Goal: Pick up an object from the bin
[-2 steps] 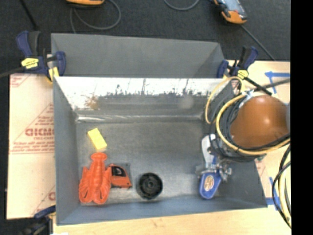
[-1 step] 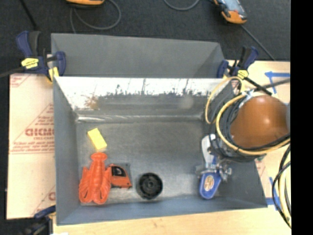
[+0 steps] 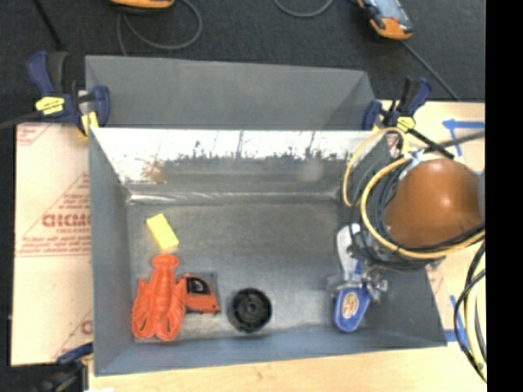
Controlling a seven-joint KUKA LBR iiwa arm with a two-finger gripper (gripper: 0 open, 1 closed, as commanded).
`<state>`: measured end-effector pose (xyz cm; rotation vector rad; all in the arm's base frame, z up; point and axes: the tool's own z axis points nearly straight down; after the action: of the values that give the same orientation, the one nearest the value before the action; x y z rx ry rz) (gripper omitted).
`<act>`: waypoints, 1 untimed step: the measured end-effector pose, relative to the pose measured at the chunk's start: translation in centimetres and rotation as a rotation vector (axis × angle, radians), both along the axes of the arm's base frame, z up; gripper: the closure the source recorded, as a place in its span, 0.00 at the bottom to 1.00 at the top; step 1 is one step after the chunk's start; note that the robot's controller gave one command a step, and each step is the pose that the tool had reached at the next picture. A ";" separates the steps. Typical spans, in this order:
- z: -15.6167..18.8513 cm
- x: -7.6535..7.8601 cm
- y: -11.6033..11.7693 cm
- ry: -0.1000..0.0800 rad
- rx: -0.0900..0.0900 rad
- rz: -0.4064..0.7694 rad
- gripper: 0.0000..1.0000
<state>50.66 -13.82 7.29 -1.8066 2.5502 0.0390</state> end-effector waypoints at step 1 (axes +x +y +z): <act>0.8 -0.1 -0.1 0.001 -0.009 0.004 1.00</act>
Offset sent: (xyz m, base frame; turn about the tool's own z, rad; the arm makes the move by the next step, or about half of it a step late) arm 0.0001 0.0001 0.0420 -0.0002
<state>50.56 -13.94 8.10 -1.8151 2.5518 0.0282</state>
